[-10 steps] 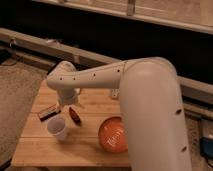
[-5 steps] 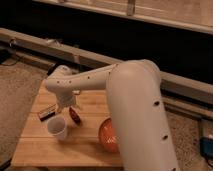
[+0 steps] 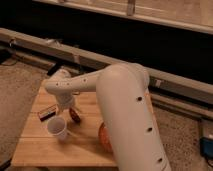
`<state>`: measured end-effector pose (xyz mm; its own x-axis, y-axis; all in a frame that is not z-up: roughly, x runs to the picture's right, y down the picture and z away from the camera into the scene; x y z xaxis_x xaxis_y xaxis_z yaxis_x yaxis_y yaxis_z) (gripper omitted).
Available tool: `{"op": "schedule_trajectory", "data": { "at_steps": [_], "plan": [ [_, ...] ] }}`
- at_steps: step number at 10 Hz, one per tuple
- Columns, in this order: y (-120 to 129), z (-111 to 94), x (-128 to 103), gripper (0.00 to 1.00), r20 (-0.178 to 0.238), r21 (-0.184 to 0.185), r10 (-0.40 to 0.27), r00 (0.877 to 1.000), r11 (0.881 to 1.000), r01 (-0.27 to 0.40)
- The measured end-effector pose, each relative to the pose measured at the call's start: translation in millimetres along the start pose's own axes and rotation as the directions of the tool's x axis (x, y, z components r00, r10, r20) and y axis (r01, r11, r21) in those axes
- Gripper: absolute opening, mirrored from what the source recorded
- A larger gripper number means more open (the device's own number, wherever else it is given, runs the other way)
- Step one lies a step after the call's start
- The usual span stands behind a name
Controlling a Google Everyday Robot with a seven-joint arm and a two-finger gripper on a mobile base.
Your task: Place the pepper in the ceramic cup
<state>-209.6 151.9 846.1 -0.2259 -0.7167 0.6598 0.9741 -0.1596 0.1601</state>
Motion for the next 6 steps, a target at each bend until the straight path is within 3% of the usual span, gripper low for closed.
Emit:
{"op": "schedule_trajectory", "data": {
  "at_steps": [6],
  "plan": [
    [0.9,19.4,14.5,0.80,0.046,0.044,0.012,0.999,0.999,-0.014]
  ]
}}
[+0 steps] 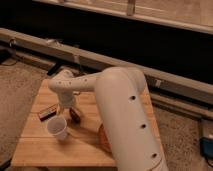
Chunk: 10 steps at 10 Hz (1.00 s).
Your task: Place the pepper in the ceramic cup
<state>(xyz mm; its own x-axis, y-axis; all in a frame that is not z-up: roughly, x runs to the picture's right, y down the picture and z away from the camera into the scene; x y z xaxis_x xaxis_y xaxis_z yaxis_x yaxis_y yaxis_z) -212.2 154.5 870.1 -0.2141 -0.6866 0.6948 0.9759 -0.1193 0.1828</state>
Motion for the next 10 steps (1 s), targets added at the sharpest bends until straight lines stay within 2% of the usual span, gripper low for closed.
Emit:
{"op": "schedule_trajectory", "data": {
  "at_steps": [3,4,6,10],
  "plan": [
    [1.7,4.4,5.2,0.80,0.004,0.008,0.004,1.000,1.000,-0.004],
    [0.5,5.5,6.2,0.74,0.002,0.010,0.001,1.000,1.000,-0.001],
    [0.2,6.4,5.8,0.57,0.001,0.007,-0.008,1.000,1.000,0.008],
    [0.4,-0.5,5.4,0.14,0.003,0.018,-0.006,1.000,1.000,0.006]
  ]
}}
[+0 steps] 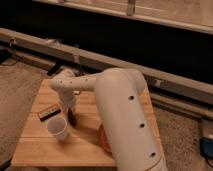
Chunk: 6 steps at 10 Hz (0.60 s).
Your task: Place the pepper in the ceramic cup
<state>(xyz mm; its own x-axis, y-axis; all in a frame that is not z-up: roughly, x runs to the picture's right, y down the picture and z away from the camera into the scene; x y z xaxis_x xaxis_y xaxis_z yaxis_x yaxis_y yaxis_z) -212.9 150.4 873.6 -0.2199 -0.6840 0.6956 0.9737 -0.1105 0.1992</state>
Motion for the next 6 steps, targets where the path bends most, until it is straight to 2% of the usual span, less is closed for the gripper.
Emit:
{"op": "schedule_trajectory", "data": {
  "at_steps": [1,2,3,6],
  "plan": [
    [1.3,-3.7,0.6,0.05,-0.001,0.008,0.009,1.000,1.000,-0.009],
    [4.6,-8.8,2.4,0.00,-0.003,0.019,0.027,1.000,0.999,-0.027],
    [8.9,-14.8,4.9,0.00,-0.006,0.032,0.050,0.999,0.998,-0.050],
    [26.6,-57.1,19.3,0.00,-0.052,0.119,0.138,0.989,0.984,-0.131]
  ]
}}
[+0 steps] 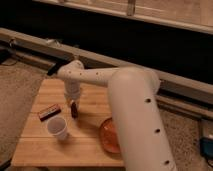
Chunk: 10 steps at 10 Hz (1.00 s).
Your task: Place the pepper in the ceramic cup
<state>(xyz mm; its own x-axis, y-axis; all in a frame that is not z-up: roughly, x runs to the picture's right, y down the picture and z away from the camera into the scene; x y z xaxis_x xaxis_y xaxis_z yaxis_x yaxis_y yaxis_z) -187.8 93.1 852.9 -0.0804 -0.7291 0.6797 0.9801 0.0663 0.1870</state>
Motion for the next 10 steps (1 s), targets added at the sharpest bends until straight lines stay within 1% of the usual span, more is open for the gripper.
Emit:
{"op": "schedule_trajectory", "data": {
  "at_steps": [2,3,4,5,6,7,8,10],
  "plan": [
    [12.0,-41.2,9.8,0.00,-0.069,0.074,0.059,0.996,0.996,-0.054],
    [15.1,-53.9,10.5,0.00,-0.092,0.100,0.075,0.993,0.993,-0.065],
    [17.6,-72.2,8.6,0.00,-0.126,0.137,0.089,0.988,0.988,-0.072],
    [17.2,-93.8,2.5,0.00,-0.165,0.181,0.098,0.981,0.981,-0.068],
    [18.9,-110.2,-5.0,0.00,-0.194,0.214,0.106,0.975,0.975,-0.063],
    [19.8,-121.7,-14.5,0.00,-0.217,0.240,0.108,0.970,0.969,-0.054],
    [13.0,-134.1,-31.5,0.00,-0.242,0.275,0.104,0.965,0.961,-0.034],
    [2.2,-147.5,-57.5,0.00,-0.267,0.309,0.094,0.959,0.951,-0.007]
  ]
}}
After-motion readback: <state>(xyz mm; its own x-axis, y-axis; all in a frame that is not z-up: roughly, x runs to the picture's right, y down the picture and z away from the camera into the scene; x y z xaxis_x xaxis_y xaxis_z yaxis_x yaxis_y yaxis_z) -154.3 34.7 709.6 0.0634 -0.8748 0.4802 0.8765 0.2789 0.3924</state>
